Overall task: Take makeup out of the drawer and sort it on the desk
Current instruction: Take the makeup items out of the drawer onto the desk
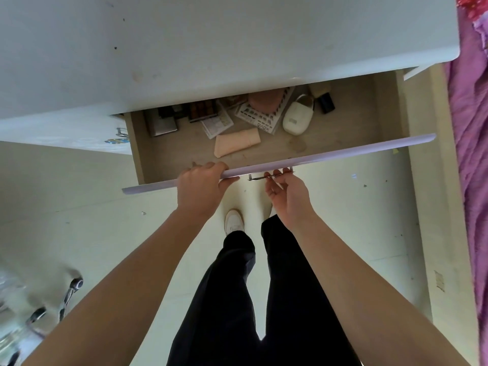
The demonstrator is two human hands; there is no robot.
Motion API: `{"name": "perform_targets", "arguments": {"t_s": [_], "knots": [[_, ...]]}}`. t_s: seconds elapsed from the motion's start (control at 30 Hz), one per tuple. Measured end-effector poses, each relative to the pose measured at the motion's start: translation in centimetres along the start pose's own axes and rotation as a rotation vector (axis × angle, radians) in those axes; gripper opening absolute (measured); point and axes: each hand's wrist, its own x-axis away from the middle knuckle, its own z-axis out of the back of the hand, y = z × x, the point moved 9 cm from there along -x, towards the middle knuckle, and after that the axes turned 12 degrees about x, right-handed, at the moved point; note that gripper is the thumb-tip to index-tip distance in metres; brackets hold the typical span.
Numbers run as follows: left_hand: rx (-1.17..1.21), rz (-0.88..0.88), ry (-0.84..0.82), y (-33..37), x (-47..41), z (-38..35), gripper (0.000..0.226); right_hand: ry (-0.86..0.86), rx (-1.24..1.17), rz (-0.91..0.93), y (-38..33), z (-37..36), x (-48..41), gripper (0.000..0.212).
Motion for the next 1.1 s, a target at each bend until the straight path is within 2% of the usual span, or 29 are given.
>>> {"name": "perform_targets", "arguments": {"t_s": [0.13, 0.17, 0.23, 0.27, 0.3, 0.37, 0.4, 0.43, 0.53, 0.63, 0.7, 0.83, 1.1], "knots": [[-0.023, 0.004, -0.084, -0.5, -0.3, 0.0, 0.027, -0.180, 0.086, -0.048, -0.8, -1.4, 1.7, 0.021], [-0.025, 0.010, -0.098, -0.7, -0.5, -0.1, 0.025, -0.192, 0.100, -0.057, -1.4, -1.5, 2.1, 0.030], [-0.039, 0.055, -0.150, -0.9, -0.7, -0.5, 0.021, -0.150, 0.145, -0.070, -2.5, -1.5, 1.8, 0.060], [-0.057, 0.081, -0.187, -0.9, -0.7, -0.9, 0.019, -0.088, 0.158, -0.077, -3.0, -1.3, 1.3, 0.066], [-0.073, 0.106, -0.217, -1.0, -0.6, -1.1, 0.018, -0.011, 0.173, -0.088, -3.4, -1.2, 0.9, 0.062], [-0.083, 0.149, -0.246, -1.1, -0.6, -1.3, 0.019, 0.111, 0.198, -0.099, -3.6, -1.2, 0.5, 0.031], [-0.082, 0.157, -0.247, -1.0, -0.6, -1.2, 0.020, 0.139, 0.192, -0.098, -3.7, -1.3, 0.6, 0.016], [-0.080, 0.155, -0.245, -0.9, -0.5, -1.0, 0.020, 0.144, 0.188, -0.090, -3.7, -1.3, 0.7, 0.010], [-0.074, 0.130, -0.242, -0.4, 0.5, -1.0, 0.020, 0.096, 0.166, -0.083, -3.0, -0.8, 1.5, 0.014], [-0.037, 0.100, -0.247, -0.1, 2.9, -1.8, 0.019, 0.056, 0.169, -0.094, -0.8, 0.7, 2.0, 0.008], [-0.005, 0.090, -0.234, -0.3, 4.4, -2.6, 0.019, 0.077, 0.157, -0.109, 1.0, 2.1, 2.3, 0.005], [-0.027, 0.098, -0.269, -1.0, 6.2, -4.2, 0.025, 0.114, 0.083, -0.142, 3.4, 3.5, 2.9, 0.014], [-0.042, 0.099, -0.286, -1.5, 6.4, -5.0, 0.019, 0.149, 0.081, -0.132, 3.0, 3.7, 3.5, 0.013]]}}
